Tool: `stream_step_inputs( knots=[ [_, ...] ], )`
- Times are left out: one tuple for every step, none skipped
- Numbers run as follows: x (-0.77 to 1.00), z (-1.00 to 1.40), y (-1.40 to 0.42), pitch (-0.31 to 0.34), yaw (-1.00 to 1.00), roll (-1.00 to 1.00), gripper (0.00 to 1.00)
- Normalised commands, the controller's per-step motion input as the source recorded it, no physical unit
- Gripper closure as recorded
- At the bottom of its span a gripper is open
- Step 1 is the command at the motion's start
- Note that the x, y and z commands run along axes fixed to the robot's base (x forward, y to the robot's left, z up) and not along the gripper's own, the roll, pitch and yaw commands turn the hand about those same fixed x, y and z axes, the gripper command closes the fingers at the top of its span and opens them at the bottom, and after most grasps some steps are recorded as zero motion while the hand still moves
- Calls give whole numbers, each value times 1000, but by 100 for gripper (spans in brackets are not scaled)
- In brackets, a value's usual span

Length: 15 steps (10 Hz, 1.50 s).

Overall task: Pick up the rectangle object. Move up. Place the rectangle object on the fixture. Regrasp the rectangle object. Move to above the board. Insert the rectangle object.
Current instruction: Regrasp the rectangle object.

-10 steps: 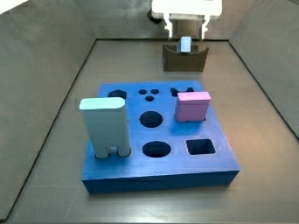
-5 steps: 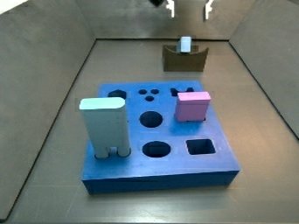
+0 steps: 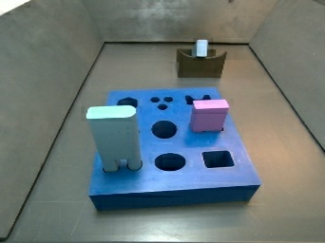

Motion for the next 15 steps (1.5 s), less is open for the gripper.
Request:
stream_step_inputs(
  knots=[
    [-74,120,-594,29,-25,1000,0],
    [-43,61,-353,27,-25,1000,0],
    [-40,54,-223,26,-25,1000,0],
    [-52,37,-17,19,-24,1000,0],
    [-49,23,-10,16,-24,1000,0],
    [-42,19,-27,10,-23,1000,0],
    [-45,17,-26,8,-23,1000,0],
    [-46,23,-27,2,-22,1000,0],
    [-48,24,-29,-2,-21,1000,0],
    [-43,14,-28,-9,-20,1000,0],
    [-44,8,-26,-12,-20,1000,0],
    [-41,15,-28,-20,-18,1000,0],
    [-42,16,-26,-23,-18,1000,0],
    [-39,12,-23,-30,-16,1000,0],
    [-34,11,-21,-35,-15,1000,0]
  ],
)
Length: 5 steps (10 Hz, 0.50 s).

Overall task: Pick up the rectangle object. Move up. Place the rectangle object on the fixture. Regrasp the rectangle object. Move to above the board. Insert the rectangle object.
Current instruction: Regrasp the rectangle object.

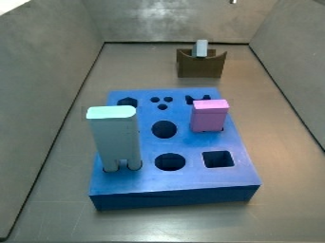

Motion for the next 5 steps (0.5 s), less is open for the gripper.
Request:
stream_step_inputs(
  knots=[
    [-32,14,-26,-41,-14,1000,0],
    [-31,12,-23,-46,-13,1000,0],
    [-27,8,-23,-52,-12,1000,0],
    [-25,7,-19,-55,-11,1000,0],
    [-21,11,-21,-62,-10,1000,0]
  ],
)
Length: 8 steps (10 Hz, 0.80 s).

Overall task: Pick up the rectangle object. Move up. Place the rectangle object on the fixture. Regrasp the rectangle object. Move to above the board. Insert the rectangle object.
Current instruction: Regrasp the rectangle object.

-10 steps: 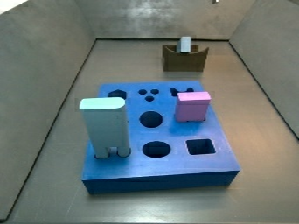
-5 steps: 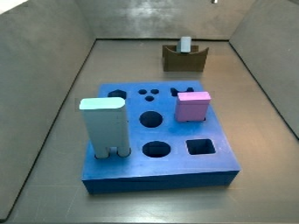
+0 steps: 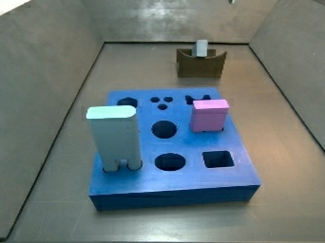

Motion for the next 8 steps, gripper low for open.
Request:
stream_step_inputs(
  knots=[
    [-20,12,-20,-65,-9,1000,0],
    [-21,11,-16,-69,-8,1000,0],
    [-24,7,-17,-70,-8,1000,0],
    [-26,7,-19,-71,-7,1000,0],
    [-25,10,-16,-72,-7,1000,0],
    [-21,16,-18,-70,-6,1000,0],
    [-20,17,-18,-68,-6,1000,0],
    [-18,17,-21,-63,-6,1000,0]
  ],
)
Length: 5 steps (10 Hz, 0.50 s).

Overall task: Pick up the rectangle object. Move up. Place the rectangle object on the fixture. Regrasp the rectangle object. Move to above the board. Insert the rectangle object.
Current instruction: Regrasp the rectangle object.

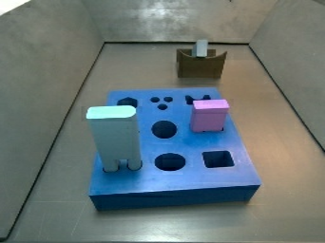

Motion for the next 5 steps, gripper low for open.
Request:
stream_step_inputs(
  knots=[
    [-15,18,-19,-61,-6,1000,0],
    [-3,7,-22,-57,-6,1000,0],
    [0,4,-24,-52,-6,1000,0],
    [12,2,-22,-39,-6,1000,0],
    [17,-3,-22,-35,-6,1000,0]
  ],
)
